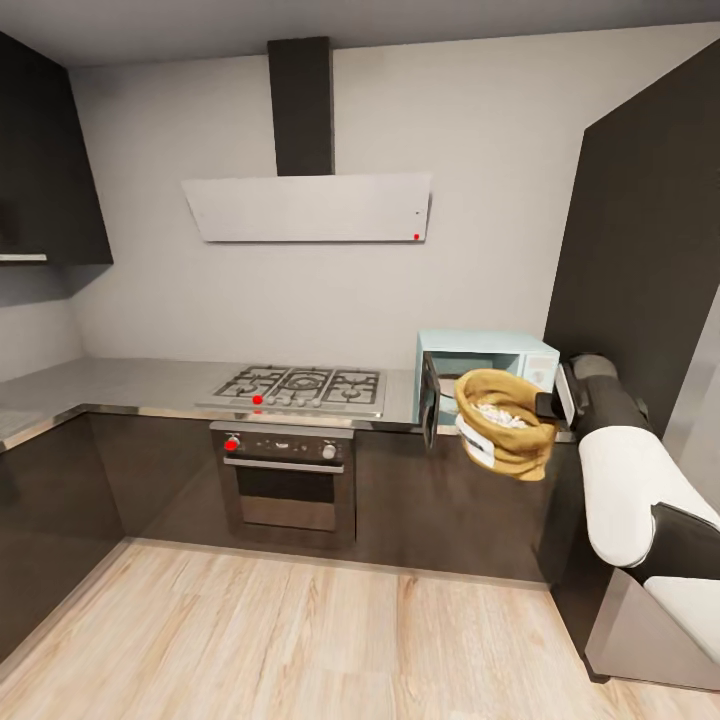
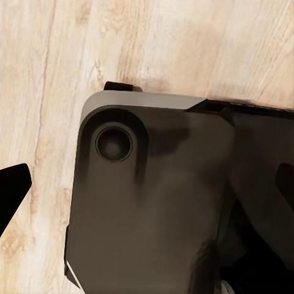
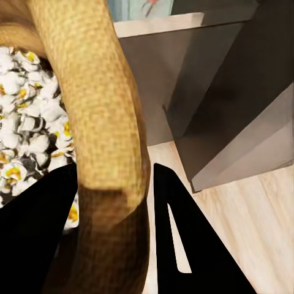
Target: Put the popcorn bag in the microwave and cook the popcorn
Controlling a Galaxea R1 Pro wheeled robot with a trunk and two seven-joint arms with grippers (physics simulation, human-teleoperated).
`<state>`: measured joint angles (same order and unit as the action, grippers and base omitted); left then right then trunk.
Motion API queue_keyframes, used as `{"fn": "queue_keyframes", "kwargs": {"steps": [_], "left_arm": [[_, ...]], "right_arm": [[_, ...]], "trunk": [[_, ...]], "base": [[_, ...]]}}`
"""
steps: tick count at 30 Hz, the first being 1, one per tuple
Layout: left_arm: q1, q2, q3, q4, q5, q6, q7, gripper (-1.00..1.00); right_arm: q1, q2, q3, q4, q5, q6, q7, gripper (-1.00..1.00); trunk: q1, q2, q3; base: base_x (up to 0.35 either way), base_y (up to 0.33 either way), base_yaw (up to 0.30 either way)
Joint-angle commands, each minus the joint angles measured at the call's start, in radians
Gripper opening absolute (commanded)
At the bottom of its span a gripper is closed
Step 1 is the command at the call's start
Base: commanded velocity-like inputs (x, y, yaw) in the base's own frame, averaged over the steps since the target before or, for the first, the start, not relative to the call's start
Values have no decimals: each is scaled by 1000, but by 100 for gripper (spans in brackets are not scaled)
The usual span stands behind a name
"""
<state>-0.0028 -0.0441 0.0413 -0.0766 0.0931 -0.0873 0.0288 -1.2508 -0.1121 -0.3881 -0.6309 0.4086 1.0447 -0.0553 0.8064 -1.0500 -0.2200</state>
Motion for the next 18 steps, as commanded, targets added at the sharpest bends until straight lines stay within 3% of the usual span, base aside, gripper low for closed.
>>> {"fn": "queue_keyframes", "kwargs": {"steps": [1,5,9,11,18], "left_arm": [[0,0,3,0,8,-3,0,100],[0,0,3,0,8,-3,0,100],[0,0,3,0,8,-3,0,100],[0,0,3,0,8,-3,0,100],[0,0,3,0,8,-3,0,100]], "right_arm": [[-3,0,-2,-1,-5,2,-6,-100],[-79,-1,0,38,-3,2,-12,-100],[-161,-38,-1,168,8,2,-15,-100],[-203,-44,-1,222,10,2,-16,-100],[-226,-41,6,272,13,2,-16,-100]], "trunk": [[0,-1,-1],[0,-1,-1],[0,-1,-1],[0,-1,-1],[0,-1,-1]], "base": [[0,0,0],[0,0,0],[0,0,0],[0,0,0],[0,0,0]]}}
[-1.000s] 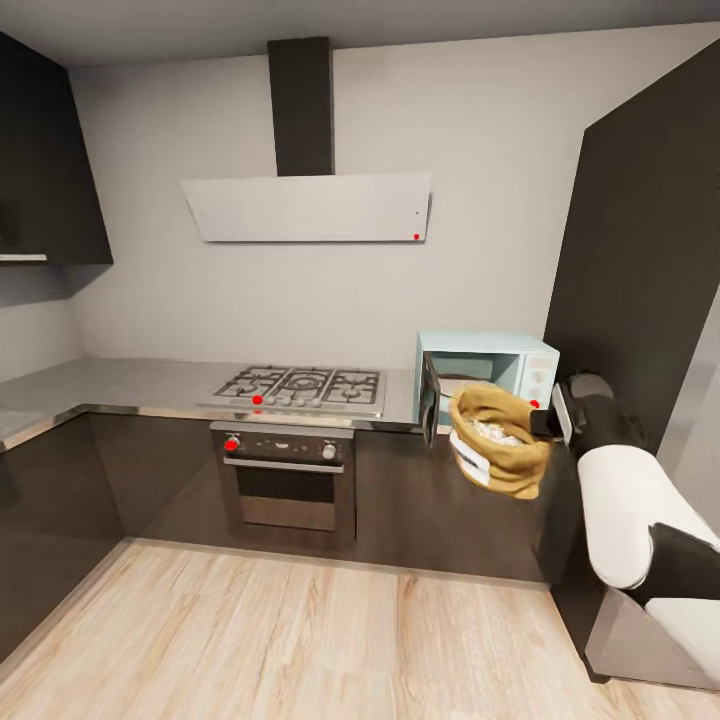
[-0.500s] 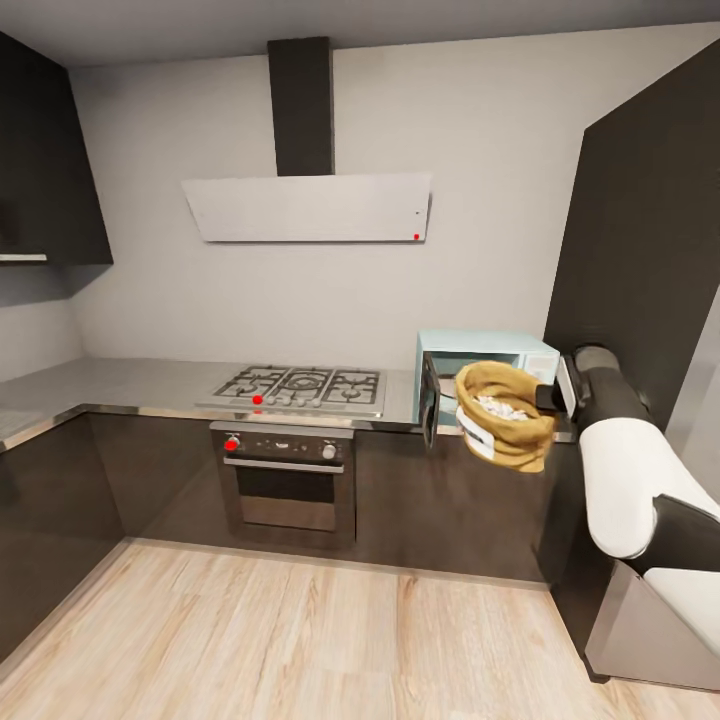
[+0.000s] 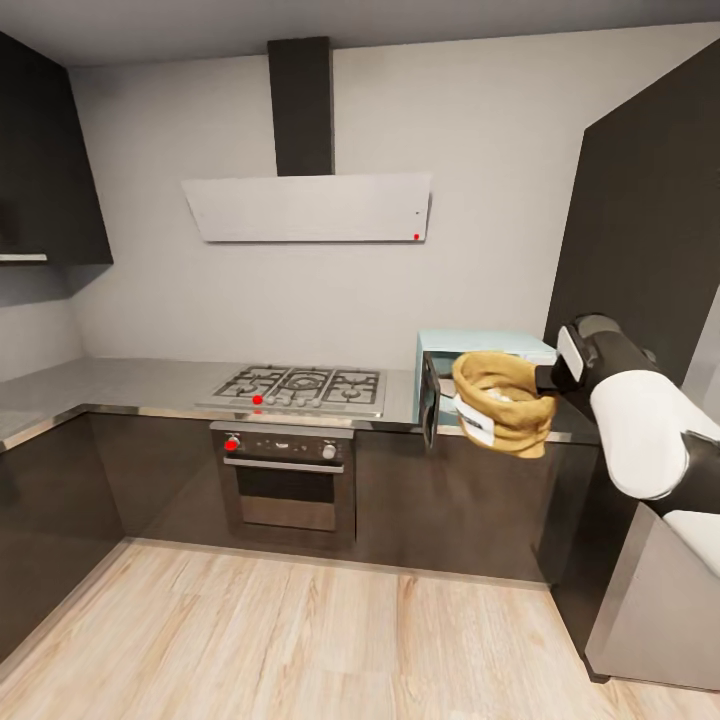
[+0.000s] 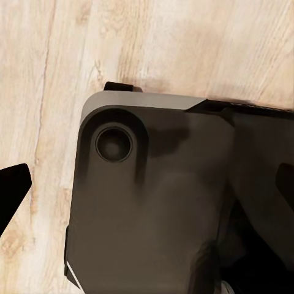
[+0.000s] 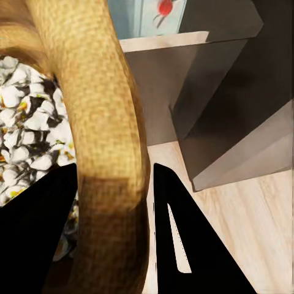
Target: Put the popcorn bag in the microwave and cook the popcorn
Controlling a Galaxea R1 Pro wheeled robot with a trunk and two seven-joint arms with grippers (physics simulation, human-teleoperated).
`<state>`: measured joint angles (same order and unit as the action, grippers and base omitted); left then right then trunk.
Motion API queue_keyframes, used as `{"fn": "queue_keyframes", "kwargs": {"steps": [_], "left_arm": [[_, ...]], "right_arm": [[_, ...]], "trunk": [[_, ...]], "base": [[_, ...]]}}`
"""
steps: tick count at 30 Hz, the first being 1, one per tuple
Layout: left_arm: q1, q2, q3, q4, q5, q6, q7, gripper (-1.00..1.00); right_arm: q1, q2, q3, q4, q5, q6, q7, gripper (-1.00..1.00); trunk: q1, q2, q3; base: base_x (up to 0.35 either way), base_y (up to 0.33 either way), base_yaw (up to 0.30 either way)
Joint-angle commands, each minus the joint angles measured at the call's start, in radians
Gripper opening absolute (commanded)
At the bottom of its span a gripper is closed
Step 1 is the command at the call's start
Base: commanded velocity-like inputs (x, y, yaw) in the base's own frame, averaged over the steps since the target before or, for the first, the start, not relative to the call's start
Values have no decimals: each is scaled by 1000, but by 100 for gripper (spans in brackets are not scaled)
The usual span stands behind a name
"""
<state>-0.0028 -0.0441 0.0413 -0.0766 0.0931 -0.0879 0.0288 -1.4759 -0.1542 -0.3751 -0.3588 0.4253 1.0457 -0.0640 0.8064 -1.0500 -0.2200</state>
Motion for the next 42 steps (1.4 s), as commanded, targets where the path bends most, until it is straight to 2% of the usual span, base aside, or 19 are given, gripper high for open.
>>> {"fn": "queue_keyframes", "kwargs": {"steps": [1,8,14,27,33,38,42], "left_arm": [[0,0,3,0,8,-3,0,100],[0,0,3,0,8,-3,0,100],[0,0,3,0,8,-3,0,100],[0,0,3,1,8,-1,0,100],[0,0,3,1,8,-1,0,100],[0,0,3,1,8,-1,0,100],[0,0,3,1,8,-1,0,100]], "right_arm": [[-1,-1,-6,0,-4,1,-7,-100],[0,-13,-12,8,-8,1,-6,-100],[0,-17,-16,105,-11,1,-5,-100],[0,-21,-16,140,-10,1,-6,-100],[11,-36,-16,155,-10,1,-9,-100],[12,-77,-17,153,-8,1,-8,-100],[12,-83,-18,151,-8,1,-8,-100]], "trunk": [[0,-1,-1],[0,-1,-1],[0,-1,-1],[0,-1,-1],[0,-1,-1],[0,-1,-1],[0,-1,-1]], "base": [[0,0,0],[0,0,0],[0,0,0],[37,0,0],[190,0,0],[192,0,0],[190,0,0]]}}
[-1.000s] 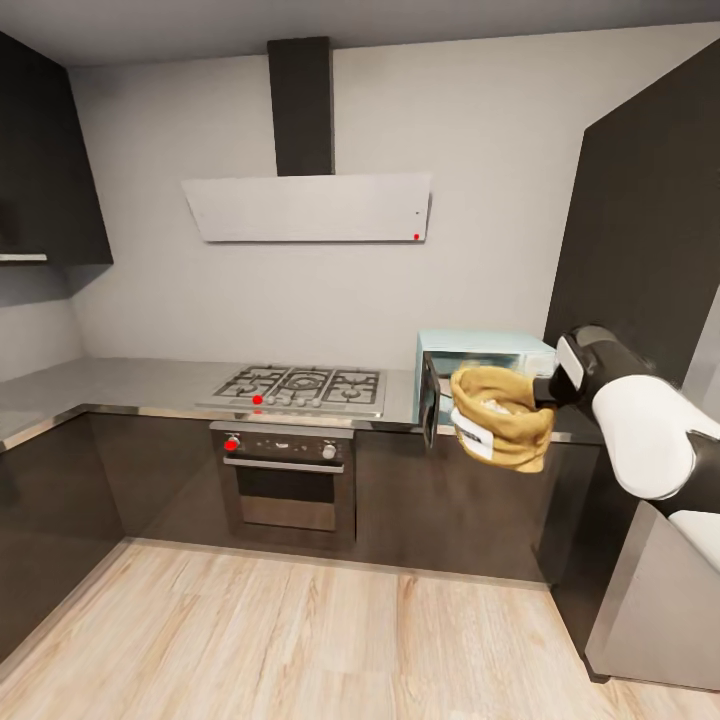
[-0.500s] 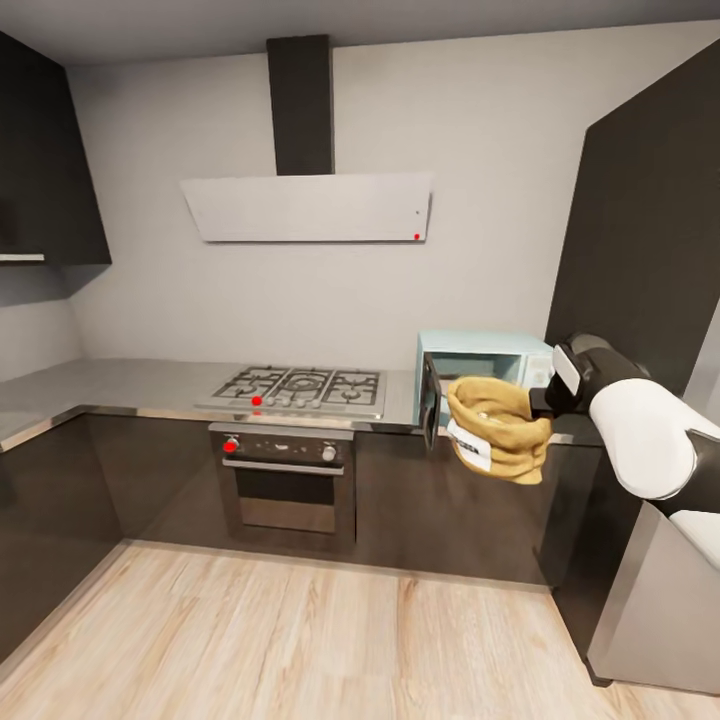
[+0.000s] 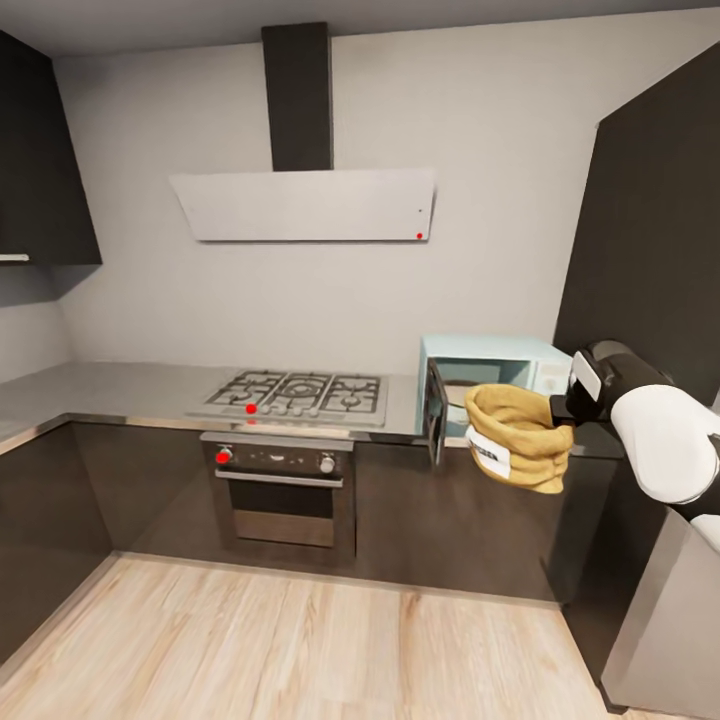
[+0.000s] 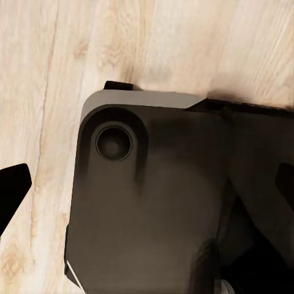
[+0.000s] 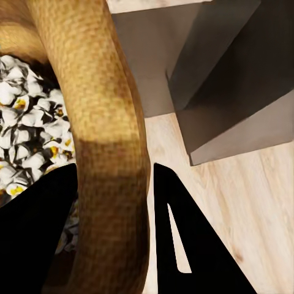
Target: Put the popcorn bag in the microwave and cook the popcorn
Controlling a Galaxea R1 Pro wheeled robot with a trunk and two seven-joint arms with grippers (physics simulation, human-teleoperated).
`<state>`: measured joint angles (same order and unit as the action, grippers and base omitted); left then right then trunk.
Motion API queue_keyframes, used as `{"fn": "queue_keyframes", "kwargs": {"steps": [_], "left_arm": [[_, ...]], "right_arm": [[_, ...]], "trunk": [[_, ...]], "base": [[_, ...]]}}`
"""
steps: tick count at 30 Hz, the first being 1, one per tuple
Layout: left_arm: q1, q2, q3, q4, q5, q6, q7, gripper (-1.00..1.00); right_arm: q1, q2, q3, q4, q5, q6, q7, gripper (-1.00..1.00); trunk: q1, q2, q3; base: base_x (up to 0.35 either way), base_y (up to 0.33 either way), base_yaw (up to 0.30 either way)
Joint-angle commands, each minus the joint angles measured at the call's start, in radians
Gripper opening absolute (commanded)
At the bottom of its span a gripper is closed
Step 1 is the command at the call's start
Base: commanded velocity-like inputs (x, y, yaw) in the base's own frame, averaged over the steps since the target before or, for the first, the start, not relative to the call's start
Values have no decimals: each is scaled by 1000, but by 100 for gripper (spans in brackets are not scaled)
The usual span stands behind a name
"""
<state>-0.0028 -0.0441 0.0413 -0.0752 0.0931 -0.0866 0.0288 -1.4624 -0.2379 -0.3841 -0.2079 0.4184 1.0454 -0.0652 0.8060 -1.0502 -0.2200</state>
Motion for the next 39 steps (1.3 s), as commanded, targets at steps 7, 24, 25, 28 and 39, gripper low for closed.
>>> {"fn": "queue_keyframes", "kwargs": {"steps": [7,24,25,28,39], "left_arm": [[0,1,3,0,11,-2,0,100],[0,1,3,0,11,-2,0,100],[0,1,3,0,11,-1,0,100],[0,1,3,-1,11,-2,0,100],[-2,1,3,-3,15,-2,0,100]], "right_arm": [[-1,0,-7,1,-1,2,-8,-100],[-1,-23,-7,4,-2,2,-9,-100],[-1,-23,-7,4,-2,2,-9,-100],[-1,-40,-7,5,-7,2,-7,-100],[5,-47,-9,12,-6,2,-5,-100]], "trunk": [[0,-1,-1],[0,-1,-1],[0,-1,-1],[0,-1,-1],[0,-1,-1]], "base": [[285,0,0],[320,0,0],[321,0,0],[321,0,0],[187,0,0]]}}
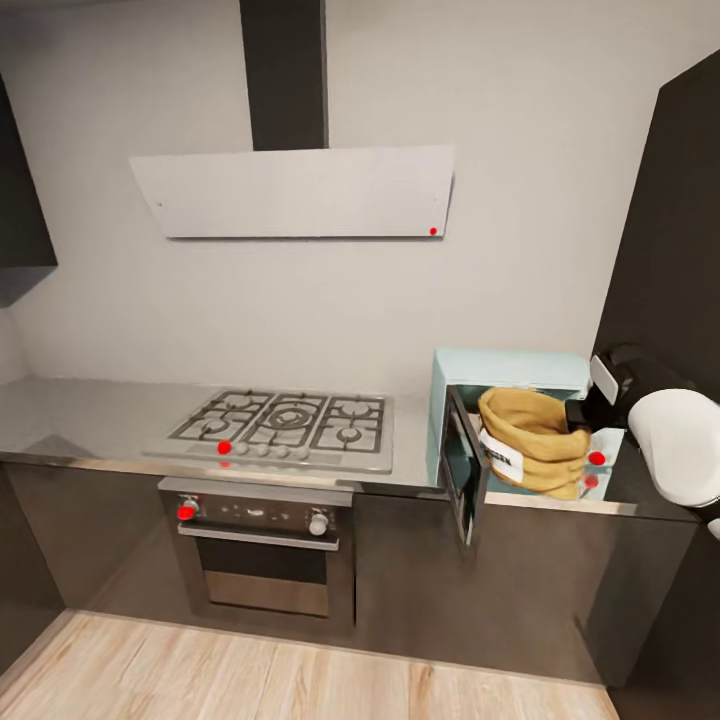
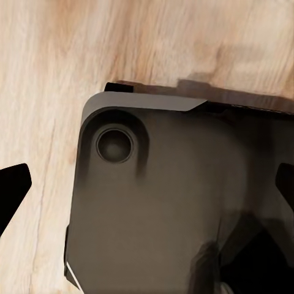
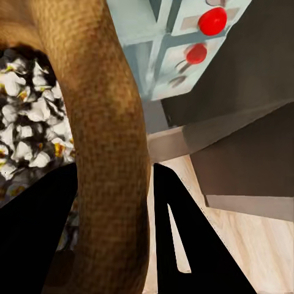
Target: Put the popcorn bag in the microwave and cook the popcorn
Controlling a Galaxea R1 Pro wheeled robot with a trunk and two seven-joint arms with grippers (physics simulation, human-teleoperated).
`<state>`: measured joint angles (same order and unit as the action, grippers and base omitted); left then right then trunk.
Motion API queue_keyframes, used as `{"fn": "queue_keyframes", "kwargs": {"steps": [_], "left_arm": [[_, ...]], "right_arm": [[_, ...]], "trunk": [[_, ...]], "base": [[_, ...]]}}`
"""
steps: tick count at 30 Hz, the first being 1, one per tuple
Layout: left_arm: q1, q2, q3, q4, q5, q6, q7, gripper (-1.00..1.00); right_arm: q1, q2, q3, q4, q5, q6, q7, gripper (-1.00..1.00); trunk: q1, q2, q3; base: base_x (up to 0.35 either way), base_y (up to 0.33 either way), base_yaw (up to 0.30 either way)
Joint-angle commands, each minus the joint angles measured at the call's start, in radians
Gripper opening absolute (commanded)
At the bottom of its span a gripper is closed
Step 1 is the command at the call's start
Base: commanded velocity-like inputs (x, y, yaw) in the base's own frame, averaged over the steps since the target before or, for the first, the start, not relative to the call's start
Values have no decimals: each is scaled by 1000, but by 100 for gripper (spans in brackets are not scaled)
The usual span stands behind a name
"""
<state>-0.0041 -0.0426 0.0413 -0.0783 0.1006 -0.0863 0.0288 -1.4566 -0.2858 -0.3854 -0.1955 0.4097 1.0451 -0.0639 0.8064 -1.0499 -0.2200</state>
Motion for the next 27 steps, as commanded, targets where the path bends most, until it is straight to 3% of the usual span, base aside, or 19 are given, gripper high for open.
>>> {"fn": "queue_keyframes", "kwargs": {"steps": [1,10,27], "left_arm": [[0,0,3,0,8,-3,0,100],[0,0,3,-1,8,-3,0,100],[0,0,3,-1,8,-3,0,100]], "right_arm": [[5,6,-7,-1,3,2,-7,-100],[48,-1,-6,-4,3,2,-7,-100],[48,-8,-7,-16,1,2,-2,-100]], "trunk": [[0,-1,-1],[0,-1,-1],[0,-1,-1]], "base": [[0,0,0],[0,0,0],[117,0,0]]}}
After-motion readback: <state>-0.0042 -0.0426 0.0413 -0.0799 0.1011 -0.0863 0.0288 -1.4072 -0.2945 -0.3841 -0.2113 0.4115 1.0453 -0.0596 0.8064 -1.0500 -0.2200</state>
